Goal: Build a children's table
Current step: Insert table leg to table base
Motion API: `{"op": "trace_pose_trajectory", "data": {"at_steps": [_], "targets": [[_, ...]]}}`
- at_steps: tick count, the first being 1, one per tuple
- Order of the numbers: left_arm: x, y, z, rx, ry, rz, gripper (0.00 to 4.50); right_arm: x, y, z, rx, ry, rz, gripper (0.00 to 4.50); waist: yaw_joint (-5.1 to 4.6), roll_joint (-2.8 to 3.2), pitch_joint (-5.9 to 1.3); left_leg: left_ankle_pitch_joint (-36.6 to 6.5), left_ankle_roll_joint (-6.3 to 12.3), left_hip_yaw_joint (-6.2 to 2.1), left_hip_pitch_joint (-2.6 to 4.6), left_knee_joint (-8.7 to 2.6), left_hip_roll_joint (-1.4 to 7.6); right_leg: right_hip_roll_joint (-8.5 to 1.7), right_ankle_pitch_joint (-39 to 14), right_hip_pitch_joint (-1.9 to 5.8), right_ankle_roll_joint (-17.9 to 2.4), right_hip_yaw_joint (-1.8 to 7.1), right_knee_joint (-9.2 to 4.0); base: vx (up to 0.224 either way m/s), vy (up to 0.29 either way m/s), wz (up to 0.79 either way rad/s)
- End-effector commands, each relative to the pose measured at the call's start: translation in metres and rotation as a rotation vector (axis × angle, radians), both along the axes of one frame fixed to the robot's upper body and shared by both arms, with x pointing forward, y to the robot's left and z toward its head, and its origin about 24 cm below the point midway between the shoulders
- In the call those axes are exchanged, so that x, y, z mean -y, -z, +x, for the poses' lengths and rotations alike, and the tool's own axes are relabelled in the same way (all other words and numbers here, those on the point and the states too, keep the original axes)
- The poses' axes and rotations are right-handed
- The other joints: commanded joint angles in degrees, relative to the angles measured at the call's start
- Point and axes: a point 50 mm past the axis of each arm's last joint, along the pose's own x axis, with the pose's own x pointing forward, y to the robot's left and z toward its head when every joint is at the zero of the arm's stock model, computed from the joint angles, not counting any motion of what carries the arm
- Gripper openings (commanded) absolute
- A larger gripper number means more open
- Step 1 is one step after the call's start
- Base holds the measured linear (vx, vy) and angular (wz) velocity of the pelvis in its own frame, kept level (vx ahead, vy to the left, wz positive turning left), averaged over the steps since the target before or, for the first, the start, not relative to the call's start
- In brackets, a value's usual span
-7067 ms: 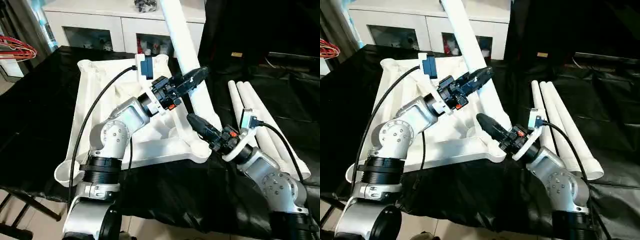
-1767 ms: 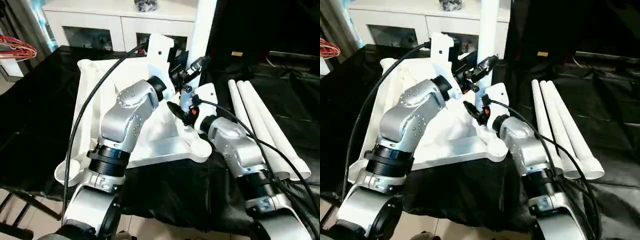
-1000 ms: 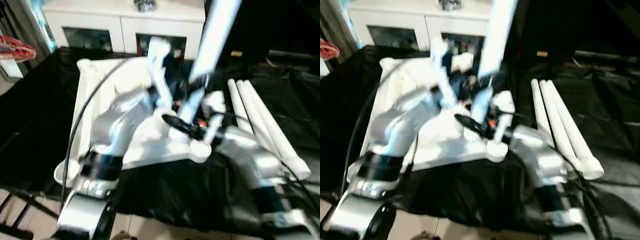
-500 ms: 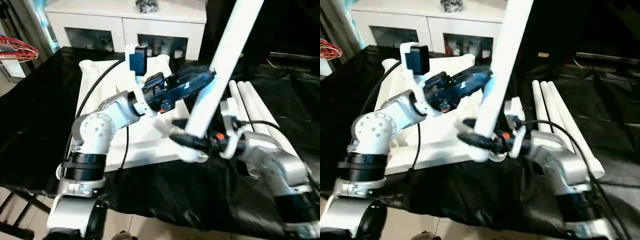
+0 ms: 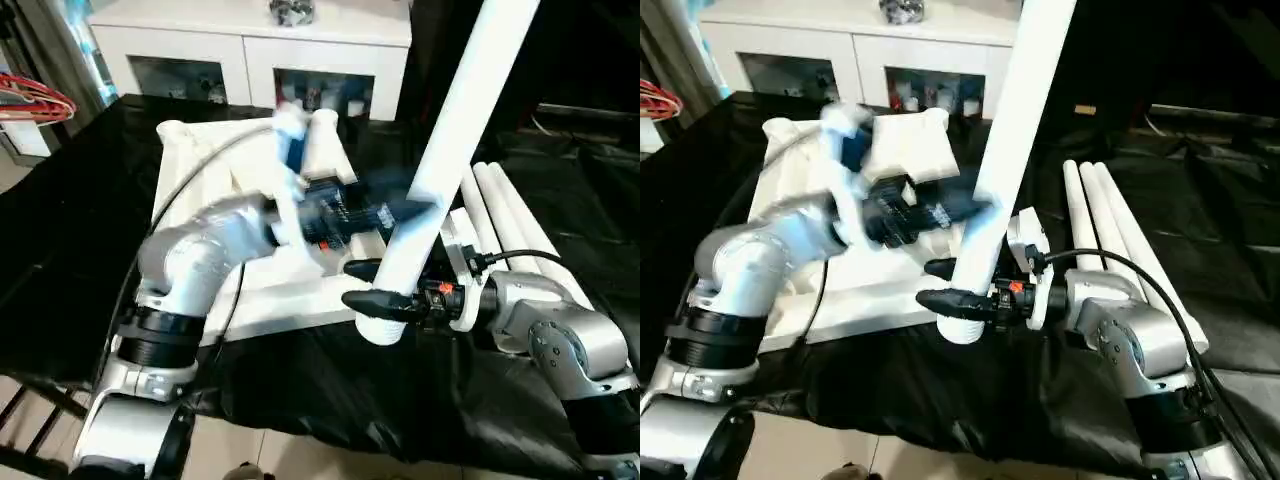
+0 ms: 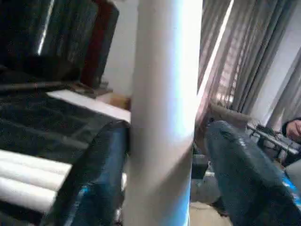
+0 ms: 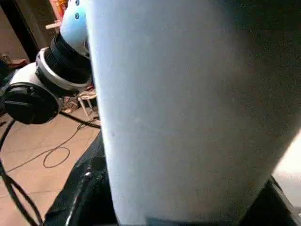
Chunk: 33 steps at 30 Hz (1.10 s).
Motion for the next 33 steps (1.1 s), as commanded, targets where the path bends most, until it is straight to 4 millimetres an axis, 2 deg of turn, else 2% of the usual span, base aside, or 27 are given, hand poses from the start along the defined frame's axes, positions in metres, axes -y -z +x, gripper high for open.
{"op": "trace_pose_trajectory", "data": {"at_steps": [1, 4, 5, 6, 8, 10, 12, 16, 25, 26, 28, 29, 30, 33], "targets": [[0.001, 0.0, -0.001, 0.025, -0.003, 0.013, 3.26, -0.001, -0.001, -0.002, 0.011, -0.016, -0.022, 1.98, 0.08, -0.05, -3.99, -9.9, 1.84, -0.97, 0.42, -3.88, 2.69, -3.74, -15.8, 3.35, -10.8, 2.63, -4.69, 0.0, 0.0, 0.0], [0.0, 0.0, 0.001, 0.022, -0.028, 0.009, 3.28, -0.002, 0.001, -0.003, 0.009, -0.016, -0.028, 1.98, 0.08, -0.06, -4.03, -9.5, 1.93, -0.96, 0.36, -3.85, 2.67, -3.72, -14.6, 3.4, -11.1, 2.59, -4.53, 0.0, 0.0, 0.0], [0.0, 0.0, 0.003, 0.014, -0.045, 0.002, 3.09, -0.002, 0.001, -0.003, 0.01, -0.015, -0.029, 1.98, 0.08, -0.07, -4.04, -9.4, 2.01, -0.94, 0.33, -3.82, 2.64, -3.69, -14.5, 3.4, -11.2, 2.59, -4.55, 0.0, 0.0, 0.0], [-0.001, -0.002, 0.006, 0.0, -0.066, -0.015, 2.92, -0.002, 0.0, -0.003, 0.01, -0.015, -0.029, 1.98, -0.01, 0.19, -4.04, -9.7, 1.94, -0.92, 0.38, -3.78, 2.65, -3.6, -14.0, 3.34, -11.4, 2.58, -4.53, 0.0, 0.0, 0.0], [-0.002, -0.004, 0.008, -0.019, -0.075, -0.043, 2.92, -0.002, 0.0, -0.003, 0.01, -0.015, -0.03, 1.98, -0.1, 0.15, -4.01, -10.1, 1.98, -0.88, 0.39, -3.74, 2.55, -3.56, -14.2, 3.41, -11.6, 2.55, -4.63, 0.0, 0.0, 0.0], [-0.003, -0.005, 0.009, -0.023, -0.072, -0.048, 2.56, -0.001, 0.0, -0.003, 0.01, -0.016, -0.03, 1.98, 0.02, 0.03, -4.05, -10.0, 2.05, -0.89, 0.41, -3.76, 2.51, -3.61, -14.8, 3.46, -11.4, 2.56, -4.69, 0.0, 0.0, 0.0], [-0.002, -0.004, 0.005, -0.026, -0.035, -0.066, 2.48, 0.001, 0.001, -0.004, 0.009, -0.011, -0.054, 1.98, -0.02, 0.23, -4.06, -10.1, 2.04, -0.95, 0.46, -3.78, 2.61, -3.6, -14.3, 3.4, -11.6, 2.55, -4.63, 0.0, 0.0, 0.0], [-0.001, -0.003, 0.003, -0.027, -0.024, -0.07, 2.04, 0.002, 0.002, -0.004, 0.015, -0.002, -0.064, 1.98, -0.1, 0.27, -4.13, -10.0, 2.16, -0.95, 0.44, -3.72, 2.59, -3.57, -13.5, 3.49, -11.7, 2.56, -4.57, 0.0, 0.0, 0.0], [0.002, -0.006, -0.001, -0.024, -0.063, -0.096, 1.85, 0.001, 0.001, -0.002, 0.021, 0.037, -0.063, 1.98, -0.1, 0.26, -4.08, -10.0, 2.44, -0.95, 0.43, -3.71, 2.67, -3.57, -14.0, 3.46, -11.7, 2.53, -4.61, 0.0, 0.0, 0.0], [0.002, -0.005, -0.002, -0.021, -0.07, -0.091, 1.85, 0.001, 0.0, -0.001, 0.03, 0.043, -0.062, 2.33, -0.06, 0.38, -4.09, -10.0, 2.44, -0.98, 0.44, -3.7, 2.7, -3.59, -13.8, 3.43, -11.8, 2.56, -4.57, 0.0, 0.0, 0.0], [0.002, -0.005, -0.002, -0.021, -0.075, -0.091, 1.85, 0.0, 0.0, 0.0, 0.031, 0.055, -0.06, 2.68, -0.13, 0.16, -4.03, -10.1, 2.5, -0.92, 0.38, -3.74, 2.63, -3.53, -14.2, 3.43, -11.7, 2.53, -4.66, 0.0, 0.0, 0.0], [0.002, -0.004, -0.003, -0.024, -0.085, -0.095, 1.84, 0.0, 0.001, 0.001, 0.02, 0.062, -0.056, 2.7, -0.13, 0.27, -4.05, -10.1, 2.29, -0.98, 0.4, -3.75, 2.7, -3.57, -14.4, 3.41, -11.6, 2.54, -4.61, 0.0, 0.0, 0.0], [0.002, -0.004, -0.003, -0.026, -0.092, -0.096, 1.84, 0.0, 0.001, 0.003, 0.02, 0.071, -0.06, 2.75, -0.18, 0.12, -4.0, -10.3, 2.16, -0.93, 0.45, -3.77, 2.66, -3.55, -15.0, 3.39, -11.4, 2.51, -4.69, 0.0, 0.0, 0.0], [0.001, -0.003, -0.001, -0.027, -0.122, -0.092, 1.84, 0.001, 0.001, 0.007, 0.04, 0.109, -0.073, 3.1, -0.15, 0.18, -4.0, -10.4, 1.91, -0.92, 0.45, -3.77, 2.63, -3.55, -16.0, 3.28, -10.6, 2.56, -4.8, 0.0, 0.0, 0.0]]}}
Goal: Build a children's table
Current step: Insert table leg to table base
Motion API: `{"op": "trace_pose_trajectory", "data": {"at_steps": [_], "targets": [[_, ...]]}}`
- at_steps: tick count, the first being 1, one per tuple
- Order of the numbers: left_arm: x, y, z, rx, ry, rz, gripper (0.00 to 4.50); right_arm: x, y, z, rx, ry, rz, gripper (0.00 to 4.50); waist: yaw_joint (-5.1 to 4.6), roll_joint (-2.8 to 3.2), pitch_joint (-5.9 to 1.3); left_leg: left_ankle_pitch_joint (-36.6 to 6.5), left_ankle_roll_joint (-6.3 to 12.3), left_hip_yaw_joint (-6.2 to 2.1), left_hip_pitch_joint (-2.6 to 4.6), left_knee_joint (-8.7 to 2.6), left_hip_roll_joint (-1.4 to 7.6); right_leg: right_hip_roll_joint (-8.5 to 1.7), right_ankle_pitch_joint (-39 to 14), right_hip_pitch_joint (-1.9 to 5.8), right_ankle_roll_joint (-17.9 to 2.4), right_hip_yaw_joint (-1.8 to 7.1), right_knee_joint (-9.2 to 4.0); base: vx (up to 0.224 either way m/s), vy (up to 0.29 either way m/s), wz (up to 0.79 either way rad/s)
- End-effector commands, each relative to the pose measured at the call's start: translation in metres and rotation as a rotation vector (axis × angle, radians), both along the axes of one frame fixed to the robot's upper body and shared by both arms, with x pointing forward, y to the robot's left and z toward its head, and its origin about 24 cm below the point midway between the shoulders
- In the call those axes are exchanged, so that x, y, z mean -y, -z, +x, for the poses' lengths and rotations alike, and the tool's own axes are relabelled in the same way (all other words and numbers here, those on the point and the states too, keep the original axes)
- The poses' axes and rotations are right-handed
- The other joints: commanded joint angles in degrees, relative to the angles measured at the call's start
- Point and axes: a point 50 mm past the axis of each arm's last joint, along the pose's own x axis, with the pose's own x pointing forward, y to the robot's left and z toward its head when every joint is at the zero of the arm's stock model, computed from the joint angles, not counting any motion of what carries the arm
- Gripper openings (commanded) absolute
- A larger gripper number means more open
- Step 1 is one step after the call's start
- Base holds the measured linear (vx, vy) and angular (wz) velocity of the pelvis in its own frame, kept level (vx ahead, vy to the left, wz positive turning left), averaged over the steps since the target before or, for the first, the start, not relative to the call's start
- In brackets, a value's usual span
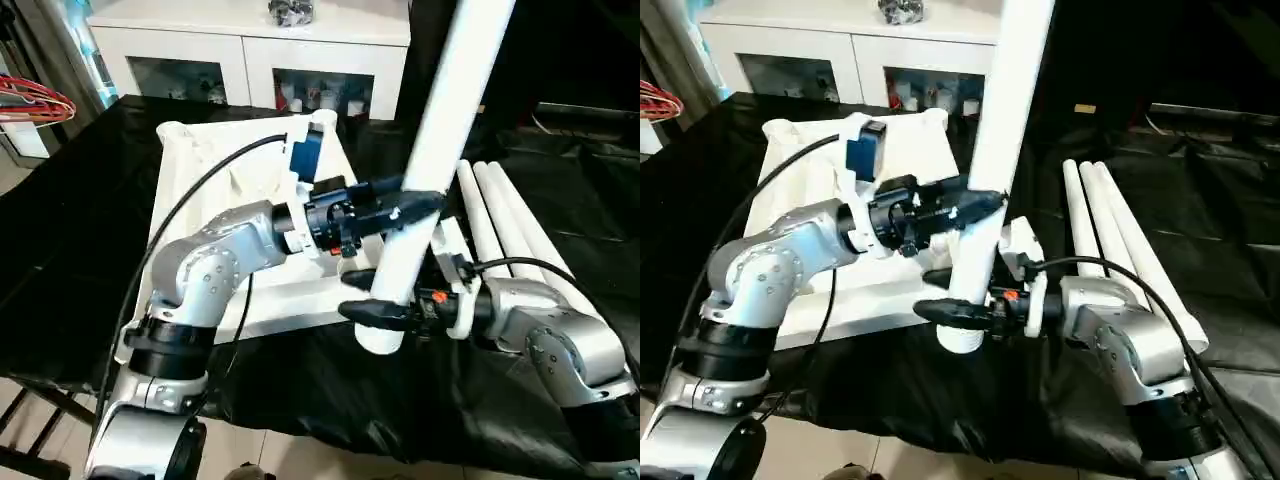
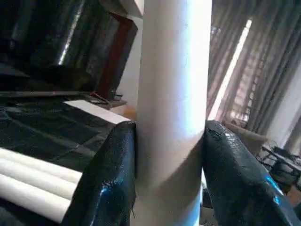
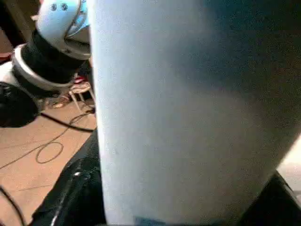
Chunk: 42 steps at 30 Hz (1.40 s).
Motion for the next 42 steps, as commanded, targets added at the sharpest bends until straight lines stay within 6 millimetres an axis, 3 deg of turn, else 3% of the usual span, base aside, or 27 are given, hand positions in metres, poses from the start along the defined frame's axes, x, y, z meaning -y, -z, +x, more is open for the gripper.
{"op": "trace_pose_trajectory", "data": {"at_steps": [1, 9, 15, 23, 41, 42], "targets": [[0.002, -0.006, -0.001, 0.027, -0.007, -0.013, 1.84, 0.004, -0.004, 0.007, 0.034, 0.056, -0.012, 3.15, -0.11, -0.13, -3.94, -10.4, 1.88, -0.9, 0.43, -3.76, 2.57, -3.54, -16.2, 3.25, -10.6, 2.56, -4.86, 0.0, 0.0, 0.0], [-0.001, -0.013, 0.018, 0.11, -0.257, 0.083, 1.84, 0.01, -0.018, 0.024, 0.109, 0.235, 0.071, 3.88, -0.2, -0.45, -4.11, -9.0, 2.17, -0.93, 0.36, -3.71, 2.56, -3.46, -14.3, 3.32, -9.8, 2.56, -4.68, 0.0, 0.0, 0.0], [-0.005, -0.025, 0.034, 0.079, -0.485, 0.086, 1.82, 0.015, -0.01, 0.04, 0.075, 0.474, -0.022, 4.13, -0.23, -0.65, -4.19, -6.9, 1.96, -0.75, 0.16, -3.47, 2.24, -3.49, -12.8, 3.43, -10.5, 2.47, -4.43, 0.0, 0.0, 0.0], [0.003, -0.021, 0.031, 0.107, -0.465, 0.126, 1.82, 0.015, -0.008, 0.051, 0.054, 0.553, -0.036, 4.15, -0.03, -0.53, -4.28, -6.9, 2.31, -0.79, 0.29, -3.51, 2.45, -3.53, -12.0, 3.28, -10.3, 2.55, -4.32, 0.0, 0.0, 0.0], [0.009, -0.018, 0.032, 0.17, -0.511, 0.218, 1.82, 0.007, -0.001, 0.049, 0.109, 0.504, -0.157, 4.15, -0.08, -0.73, -4.17, -7.2, 2.34, -0.76, 0.16, -3.5, 2.41, -3.6, -12.7, 3.34, -10.0, 2.6, -4.36, 0.0, 0.0, 0.0], [0.01, -0.018, 0.032, 0.174, -0.515, 0.223, 1.82, 0.005, 0.0, 0.049, 0.106, 0.507, -0.155, 3.98, -0.09, -0.7, -4.19, -7.3, 2.34, -0.74, 0.21, -3.48, 2.41, -3.6, -12.9, 3.31, -10.0, 2.62, -4.41, 0.0, 0.0, 0.0]]}}
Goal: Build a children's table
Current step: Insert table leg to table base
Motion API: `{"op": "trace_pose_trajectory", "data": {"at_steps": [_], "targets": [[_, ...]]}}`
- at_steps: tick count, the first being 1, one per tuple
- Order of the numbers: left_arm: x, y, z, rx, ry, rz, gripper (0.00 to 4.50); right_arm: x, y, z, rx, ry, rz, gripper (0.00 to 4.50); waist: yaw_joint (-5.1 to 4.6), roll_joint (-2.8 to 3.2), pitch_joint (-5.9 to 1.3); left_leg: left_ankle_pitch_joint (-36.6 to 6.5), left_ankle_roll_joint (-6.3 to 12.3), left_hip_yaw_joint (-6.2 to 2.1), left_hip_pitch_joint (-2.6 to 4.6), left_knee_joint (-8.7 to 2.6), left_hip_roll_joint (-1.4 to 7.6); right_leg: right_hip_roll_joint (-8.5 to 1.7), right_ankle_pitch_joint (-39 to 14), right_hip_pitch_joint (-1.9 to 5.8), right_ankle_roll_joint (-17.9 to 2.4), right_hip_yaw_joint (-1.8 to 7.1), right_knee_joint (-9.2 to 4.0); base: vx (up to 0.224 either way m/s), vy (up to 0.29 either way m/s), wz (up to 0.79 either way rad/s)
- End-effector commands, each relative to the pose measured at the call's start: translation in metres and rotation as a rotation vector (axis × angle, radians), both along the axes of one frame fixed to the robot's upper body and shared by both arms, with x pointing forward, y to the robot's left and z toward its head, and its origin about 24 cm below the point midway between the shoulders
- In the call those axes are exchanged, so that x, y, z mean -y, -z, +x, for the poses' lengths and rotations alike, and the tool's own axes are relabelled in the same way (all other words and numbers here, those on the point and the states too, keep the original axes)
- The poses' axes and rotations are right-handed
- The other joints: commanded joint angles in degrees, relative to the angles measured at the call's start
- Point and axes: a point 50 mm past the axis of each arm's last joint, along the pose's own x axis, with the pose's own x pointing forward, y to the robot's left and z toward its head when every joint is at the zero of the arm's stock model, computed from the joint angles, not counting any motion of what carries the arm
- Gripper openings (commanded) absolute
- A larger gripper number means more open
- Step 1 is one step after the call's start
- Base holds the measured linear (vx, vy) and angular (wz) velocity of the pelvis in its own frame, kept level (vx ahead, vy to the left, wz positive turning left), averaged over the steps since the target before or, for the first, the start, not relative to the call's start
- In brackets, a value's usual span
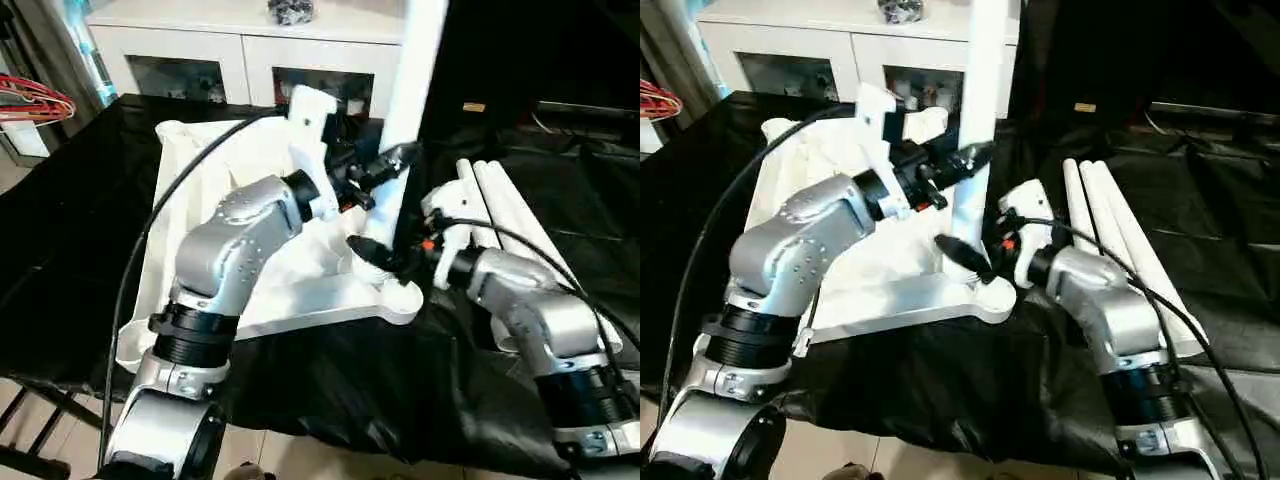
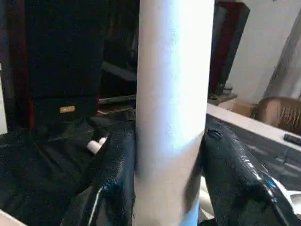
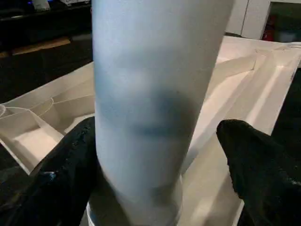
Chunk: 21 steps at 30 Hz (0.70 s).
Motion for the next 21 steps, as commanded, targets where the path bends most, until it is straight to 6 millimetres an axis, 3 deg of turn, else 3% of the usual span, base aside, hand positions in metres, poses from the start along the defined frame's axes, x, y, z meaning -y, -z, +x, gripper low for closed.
{"op": "trace_pose_trajectory", "data": {"at_steps": [1, 9, 18, 21], "targets": [[0.001, -0.006, 0.0, 0.033, -0.009, 0.008, 1.82, -0.002, -0.002, 0.004, 0.012, 0.008, -0.015, 3.98, -0.06, -0.64, -4.18, -7.4, 2.34, -0.77, 0.34, -3.53, 2.44, -3.62, -13.0, 3.37, -10.1, 2.59, -4.39, 0.0, 0.0, 0.0], [0.003, -0.006, 0.001, 0.045, -0.017, 0.023, 1.82, -0.015, 0.003, 0.004, -0.012, 0.001, 0.005, 3.33, -0.1, -0.67, -4.23, -7.3, 2.16, -0.77, 0.35, -3.56, 2.51, -3.64, -11.6, 3.35, -10.6, 2.65, -4.18, 0.0, 0.0, 0.0], [0.0, -0.005, 0.004, 0.027, -0.046, 0.018, 1.82, -0.016, 0.001, 0.002, -0.006, -0.041, 0.043, 2.48, -0.07, -0.67, -4.19, -7.7, 2.29, -0.76, 0.36, -3.56, 2.49, -3.69, -12.0, 3.39, -10.5, 2.68, -4.25, 0.0, 0.0, 0.0], [-0.001, -0.004, 0.006, -0.026, -0.04, -0.01, 2.52, -0.013, -0.002, -0.001, -0.008, -0.073, 0.09, 2.22, 0.04, -0.58, -4.24, -7.3, 2.45, -0.7, 0.37, -3.47, 2.45, -3.66, -11.4, 3.44, -10.8, 2.68, -4.2, 0.0, 0.0, 0.0]]}}
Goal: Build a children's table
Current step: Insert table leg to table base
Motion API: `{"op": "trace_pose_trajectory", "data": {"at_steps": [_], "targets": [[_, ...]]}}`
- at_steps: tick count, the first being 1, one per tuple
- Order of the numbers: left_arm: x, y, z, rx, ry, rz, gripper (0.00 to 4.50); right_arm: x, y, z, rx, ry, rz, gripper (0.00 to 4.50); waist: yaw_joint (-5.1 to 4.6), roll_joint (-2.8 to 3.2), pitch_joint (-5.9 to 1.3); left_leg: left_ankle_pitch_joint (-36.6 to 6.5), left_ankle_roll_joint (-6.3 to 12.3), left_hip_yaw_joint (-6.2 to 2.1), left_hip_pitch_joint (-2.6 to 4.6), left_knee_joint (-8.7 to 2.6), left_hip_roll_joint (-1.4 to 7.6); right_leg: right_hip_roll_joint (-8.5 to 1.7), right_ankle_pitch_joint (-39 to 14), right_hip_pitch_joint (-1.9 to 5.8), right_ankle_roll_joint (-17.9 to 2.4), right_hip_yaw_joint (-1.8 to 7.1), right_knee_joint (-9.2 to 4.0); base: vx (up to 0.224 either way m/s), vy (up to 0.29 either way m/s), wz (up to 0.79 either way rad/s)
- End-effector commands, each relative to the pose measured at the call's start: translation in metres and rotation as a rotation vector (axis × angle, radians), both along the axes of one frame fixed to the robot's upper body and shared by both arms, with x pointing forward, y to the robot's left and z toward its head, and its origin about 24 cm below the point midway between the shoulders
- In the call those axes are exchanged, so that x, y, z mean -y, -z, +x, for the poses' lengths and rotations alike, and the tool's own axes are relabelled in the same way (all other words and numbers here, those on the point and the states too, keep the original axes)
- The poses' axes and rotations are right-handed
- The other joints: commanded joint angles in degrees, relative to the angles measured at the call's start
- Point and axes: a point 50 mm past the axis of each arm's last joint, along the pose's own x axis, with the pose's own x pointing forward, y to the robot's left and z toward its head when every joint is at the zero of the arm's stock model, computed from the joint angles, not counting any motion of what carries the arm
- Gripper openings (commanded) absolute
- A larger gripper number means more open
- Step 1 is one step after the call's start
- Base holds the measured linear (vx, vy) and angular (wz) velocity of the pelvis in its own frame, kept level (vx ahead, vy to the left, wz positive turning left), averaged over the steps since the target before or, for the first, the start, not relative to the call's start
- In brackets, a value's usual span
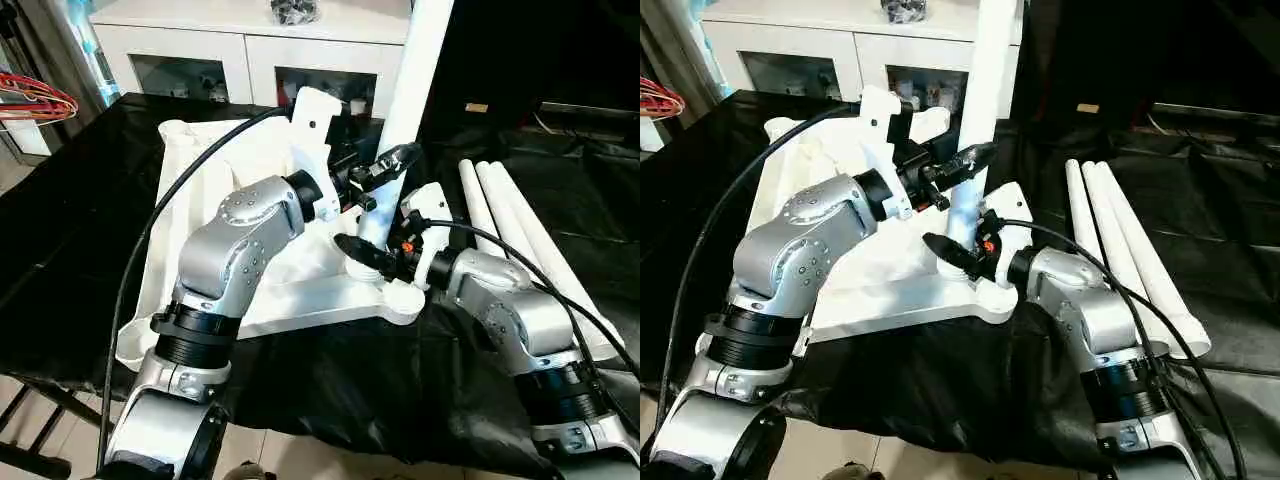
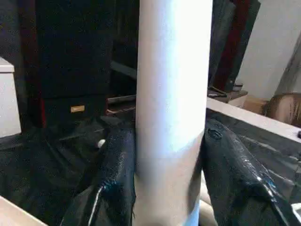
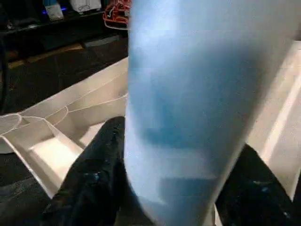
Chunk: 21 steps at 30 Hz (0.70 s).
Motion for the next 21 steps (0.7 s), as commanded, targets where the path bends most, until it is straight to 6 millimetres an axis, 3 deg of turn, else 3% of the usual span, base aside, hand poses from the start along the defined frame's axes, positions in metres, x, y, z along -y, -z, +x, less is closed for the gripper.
{"op": "trace_pose_trajectory", "data": {"at_steps": [1, 6, 10, 13, 18, 21], "targets": [[-0.002, -0.003, 0.005, -0.035, -0.009, -0.009, 2.52, 0.001, -0.006, -0.003, 0.015, -0.04, 0.04, 2.22, -0.07, -0.58, -4.25, -7.2, 2.56, -0.72, 0.31, -3.47, 2.41, -3.62, -11.1, 3.5, -10.9, 2.62, -4.17, 0.0, 0.0, 0.0], [-0.003, -0.006, 0.005, -0.029, 0.016, -0.042, 2.95, 0.008, -0.009, -0.011, 0.016, -0.127, 0.057, 1.96, 0.06, -0.61, -4.32, -6.8, 3.5, -0.77, 0.29, -3.36, 2.43, -3.65, -10.3, 3.58, -11.4, 2.55, -4.16, 0.0, 0.0, 0.0], [-0.003, -0.009, -0.015, -0.03, 0.306, -0.122, 2.96, 0.011, -0.014, -0.019, 0.027, -0.229, 0.085, 1.95, 0.23, -0.74, -4.28, -6.9, 3.76, -0.78, 0.29, -3.47, 2.5, -3.8, -11.4, 3.62, -11.7, 2.59, -4.05, 0.0, 0.0, 0.0], [-0.006, -0.009, -0.025, -0.063, 0.476, -0.188, 2.96, 0.013, -0.021, -0.027, 0.027, -0.311, 0.14, 1.95, 0.19, -0.27, -4.11, -7.6, 4.14, -0.74, 0.38, -3.46, 2.5, -3.61, -11.7, 3.42, -12.7, 2.54, -4.09, 0.0, 0.0, 0.0], [-0.008, -0.013, -0.021, -0.068, 0.477, -0.23, 2.96, 0.015, -0.025, -0.031, 0.027, -0.353, 0.161, 1.95, 0.02, -0.12, -3.96, -10.3, 2.67, -0.83, 0.62, -3.65, 2.52, -3.63, -15.9, 3.37, -11.3, 2.49, -4.73, 0.0, 0.0, 0.0], [-0.009, -0.014, -0.018, -0.072, 0.47, -0.246, 2.6, 0.016, -0.025, -0.033, 0.022, -0.368, 0.166, 1.94, 0.15, -0.2, -3.96, -10.5, 2.41, -0.72, 0.85, -3.61, 2.5, -3.57, -16.1, 3.17, -11.1, 2.57, -4.88, 0.0, 0.0, 0.0]]}}
